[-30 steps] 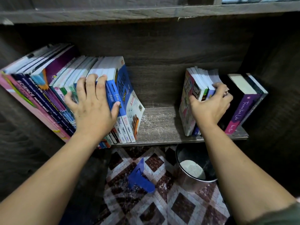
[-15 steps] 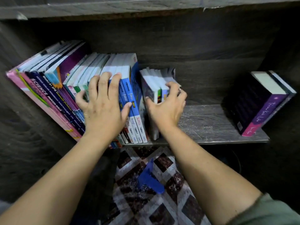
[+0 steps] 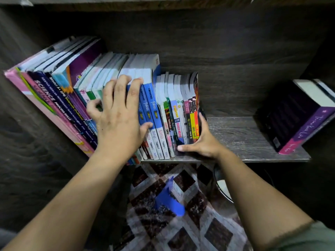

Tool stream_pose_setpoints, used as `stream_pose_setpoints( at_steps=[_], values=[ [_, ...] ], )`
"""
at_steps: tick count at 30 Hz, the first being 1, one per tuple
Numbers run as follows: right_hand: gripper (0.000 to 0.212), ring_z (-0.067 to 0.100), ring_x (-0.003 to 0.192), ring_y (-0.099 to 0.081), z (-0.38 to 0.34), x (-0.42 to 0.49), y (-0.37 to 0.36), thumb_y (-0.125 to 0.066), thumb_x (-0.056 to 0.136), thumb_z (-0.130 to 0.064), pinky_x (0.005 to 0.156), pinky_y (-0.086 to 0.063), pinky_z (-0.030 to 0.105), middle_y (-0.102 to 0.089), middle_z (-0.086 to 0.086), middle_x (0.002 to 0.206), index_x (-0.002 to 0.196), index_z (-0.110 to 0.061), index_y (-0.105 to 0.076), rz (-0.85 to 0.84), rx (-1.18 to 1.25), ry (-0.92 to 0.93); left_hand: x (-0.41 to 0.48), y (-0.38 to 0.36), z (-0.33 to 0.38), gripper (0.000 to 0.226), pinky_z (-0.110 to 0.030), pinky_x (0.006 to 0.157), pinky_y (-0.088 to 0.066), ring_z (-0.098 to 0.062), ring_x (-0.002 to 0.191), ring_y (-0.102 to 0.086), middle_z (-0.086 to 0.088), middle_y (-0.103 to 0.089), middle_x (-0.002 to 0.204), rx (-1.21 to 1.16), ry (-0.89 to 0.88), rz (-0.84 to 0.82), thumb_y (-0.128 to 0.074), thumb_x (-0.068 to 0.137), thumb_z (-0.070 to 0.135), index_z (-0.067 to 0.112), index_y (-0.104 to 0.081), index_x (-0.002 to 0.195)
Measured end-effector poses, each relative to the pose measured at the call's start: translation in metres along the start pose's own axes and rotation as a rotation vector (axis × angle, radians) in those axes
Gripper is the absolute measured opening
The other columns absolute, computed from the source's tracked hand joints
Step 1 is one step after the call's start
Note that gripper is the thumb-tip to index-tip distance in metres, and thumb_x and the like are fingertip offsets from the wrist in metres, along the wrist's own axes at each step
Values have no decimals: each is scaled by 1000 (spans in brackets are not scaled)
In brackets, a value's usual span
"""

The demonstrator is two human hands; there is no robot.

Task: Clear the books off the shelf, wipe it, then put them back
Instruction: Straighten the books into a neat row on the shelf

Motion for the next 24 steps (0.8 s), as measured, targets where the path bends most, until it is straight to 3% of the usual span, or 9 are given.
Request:
stream_pose_setpoints(
  at_steps=[4, 8, 10, 13, 15, 17, 19, 22, 24],
  values=[
    [146, 11, 134, -44, -4, 20, -4, -100, 36, -44, 111, -35, 53, -44, -9, 146, 151, -37, -11, 19, -26, 83, 2, -6, -4, 112, -49, 93, -23, -23, 132, -20, -3, -27, 146, -35, 12, -15, -85, 53, 54, 24, -28, 144],
    [128, 10, 121, -57, -17, 15, -8, -99, 40, -34, 103, -46, 49, -58, -7, 131, 145, -30, -27, 35, 37, 99, 2, -5, -4, 114, -46, 90, -20, -24, 127, -22, -5, -31, 141, -99, 8, 19, -84, 46, 62, 23, -33, 141],
    [124, 9, 120, -57, -22, 15, -8, -99, 43, -31, 105, -45, 46, -59, -8, 129, 145, -30, -27, 7, 26, 122, 3, -9, -4, 116, -44, 89, -19, -24, 127, -22, -6, -28, 140, -106, 4, 41, -81, 46, 67, 22, -32, 140],
    [128, 5, 123, -54, -20, 19, -6, -95, 51, -14, 108, -41, 37, -56, -9, 133, 150, -30, -16, -179, -23, 88, 3, -19, -5, 121, -45, 91, -18, -23, 132, -18, -4, -21, 140, -86, 13, 62, -72, 46, 80, 21, -25, 141],
    [131, 7, 123, -54, -20, 17, -2, -96, 49, -21, 110, -39, 41, -56, -9, 134, 150, -33, -15, -165, -86, 42, 2, -23, -3, 125, -43, 93, -15, -23, 135, -15, -3, -16, 141, -62, 34, 73, -61, 47, 92, 21, -20, 141],
    [122, 10, 119, -56, -23, 10, 3, -95, 47, -33, 108, -41, 41, -61, -10, 129, 148, -31, -26, 19, -145, 32, 2, -25, 0, 124, -42, 96, -13, -23, 137, -12, -2, -13, 142, -61, 70, 94, -52, 48, 96, 21, -17, 140],
    [110, 11, 116, -57, -27, 4, 6, -93, 51, -39, 106, -43, 41, -62, -10, 126, 143, -25, -34, 144, -183, 57, 3, -26, 4, 123, -43, 98, -11, -22, 138, -8, -1, -10, 141, -64, 114, 117, -58, 48, 91, 21, -14, 138],
    [112, 8, 114, -55, -32, 7, 5, -94, 50, -38, 106, -42, 37, -58, -13, 122, 142, -24, -31, 63, -178, 37, 3, -29, 8, 119, -52, 103, -12, -22, 139, -4, 0, -6, 142, -81, 153, 147, -71, 49, 78, 23, -12, 136],
    [114, 7, 112, -54, -37, 9, 6, -93, 48, -43, 103, -42, 34, -59, -11, 124, 142, -26, -30, 119, -235, 32, 4, -31, 9, 117, -59, 104, -14, -23, 140, -3, 1, -5, 143, -98, 166, 164, -74, 51, 73, 23, -12, 137]
  ],
)
Point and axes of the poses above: each hand's wrist, its own x-axis towards the middle knuckle, its own y-axis out of the back of the hand, z = x × y, the point moved 8 cm from there along x, towards the middle knuckle
